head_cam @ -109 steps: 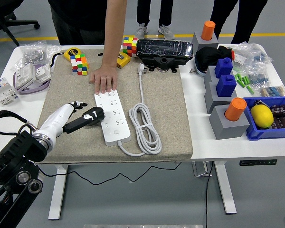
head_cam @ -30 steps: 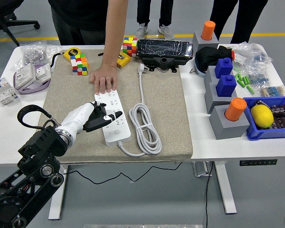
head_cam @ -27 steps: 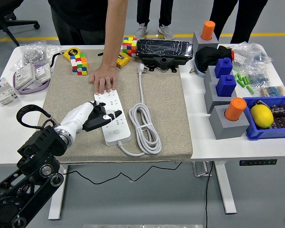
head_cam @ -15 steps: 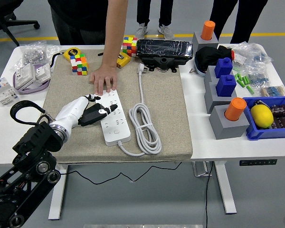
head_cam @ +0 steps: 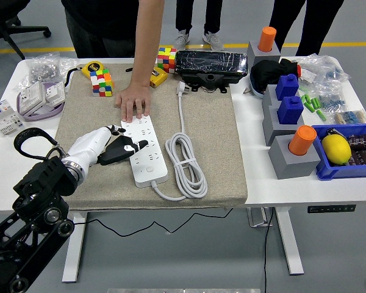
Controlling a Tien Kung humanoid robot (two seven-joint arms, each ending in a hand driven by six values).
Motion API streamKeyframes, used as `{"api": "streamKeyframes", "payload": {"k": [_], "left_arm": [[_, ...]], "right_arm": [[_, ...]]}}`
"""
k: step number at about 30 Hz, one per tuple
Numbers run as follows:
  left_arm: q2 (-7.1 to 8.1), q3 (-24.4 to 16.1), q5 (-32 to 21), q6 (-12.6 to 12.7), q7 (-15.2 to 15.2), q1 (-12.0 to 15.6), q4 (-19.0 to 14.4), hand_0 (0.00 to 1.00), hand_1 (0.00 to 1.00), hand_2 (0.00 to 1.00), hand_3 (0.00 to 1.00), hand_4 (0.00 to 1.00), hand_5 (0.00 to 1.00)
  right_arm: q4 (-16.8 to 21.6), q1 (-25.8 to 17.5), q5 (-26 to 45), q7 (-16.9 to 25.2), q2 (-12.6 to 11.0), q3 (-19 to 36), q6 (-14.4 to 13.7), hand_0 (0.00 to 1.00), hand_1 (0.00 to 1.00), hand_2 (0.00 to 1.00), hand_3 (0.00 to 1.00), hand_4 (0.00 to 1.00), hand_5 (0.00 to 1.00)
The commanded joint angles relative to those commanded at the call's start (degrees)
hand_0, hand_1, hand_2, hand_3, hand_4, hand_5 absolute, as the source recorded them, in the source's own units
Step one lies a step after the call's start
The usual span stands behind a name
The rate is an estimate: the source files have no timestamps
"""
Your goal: Pick up the plug,place it near the board,insert it into the board,press the button
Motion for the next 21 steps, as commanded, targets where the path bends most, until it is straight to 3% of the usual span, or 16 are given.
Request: {"api": "streamKeyframes", "payload": {"k": [14,21], "left_arm": [[0.07,-1.24,2.06,1.02,0.0,1.0,-0.68,0.901,0.855,0.85,0.843,0.998,0.998],[0.2,-2.32,2.83,-0.29,0.0,1.17,-1.03,0.89,0.844,0.84,0.837,0.998,0.998]], "right_arm": [[0.0,-0.21,-0.05,-0.08,0.08,0.09,0.08,0.804,0.747,0.737,0.78,0.998,0.998],[0.0,-0.11,-0.03,-0.07,0.06,0.2,0.05,0.804,0.747,0.737,0.78,0.998,0.998]]}}
